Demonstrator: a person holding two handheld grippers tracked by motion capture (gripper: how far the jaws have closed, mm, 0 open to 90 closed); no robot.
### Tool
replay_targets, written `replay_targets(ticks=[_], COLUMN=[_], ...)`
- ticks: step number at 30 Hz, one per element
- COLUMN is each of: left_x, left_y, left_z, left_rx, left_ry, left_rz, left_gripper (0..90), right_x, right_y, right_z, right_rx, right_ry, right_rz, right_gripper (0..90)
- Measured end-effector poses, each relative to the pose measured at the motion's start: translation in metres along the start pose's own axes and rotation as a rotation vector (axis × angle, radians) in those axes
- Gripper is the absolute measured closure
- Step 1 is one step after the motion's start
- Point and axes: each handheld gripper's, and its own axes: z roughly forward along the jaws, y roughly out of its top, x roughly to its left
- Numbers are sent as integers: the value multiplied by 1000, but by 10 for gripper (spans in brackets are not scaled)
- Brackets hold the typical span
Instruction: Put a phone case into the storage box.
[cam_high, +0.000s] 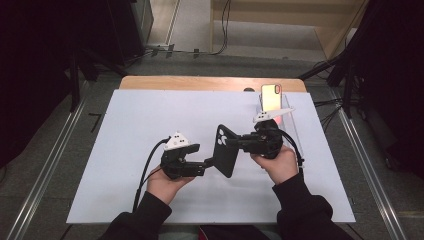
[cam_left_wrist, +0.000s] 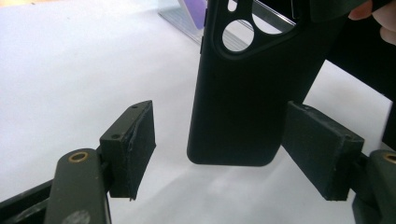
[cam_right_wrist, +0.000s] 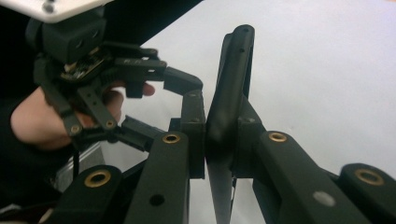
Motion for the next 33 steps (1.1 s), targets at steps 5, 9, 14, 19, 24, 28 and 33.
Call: replay_targets(ticks=[5, 9, 14, 19, 24, 28, 33], left_x=[5, 8, 14, 17, 19, 21, 21], left_y=[9, 15, 19, 27, 33, 38, 43], left_z=[-6, -11, -14, -13, -15, -18, -18], left_rx=[30, 40, 50, 93, 80, 77, 81], left_ry=[-73, -88, -139, -138, -187, -226, -254], left_rz=[3, 44, 54, 73, 90, 110, 140], left_gripper=[247, 233, 232, 235, 233, 231, 231], right_x=[-1, -2, 0, 1, 0, -1, 1], right_y=[0, 0, 1, 4, 5, 5, 7], right_z=[-2, -2, -2, -1, 2, 3, 5], right_rx=[12, 25, 51, 59, 77, 92, 105], right_ry=[15, 47, 86, 125, 159, 179, 201], right_rz=[-24, -53, -99, -130, -179, -198, -221], right_gripper=[771, 771, 771, 771, 770, 770, 770])
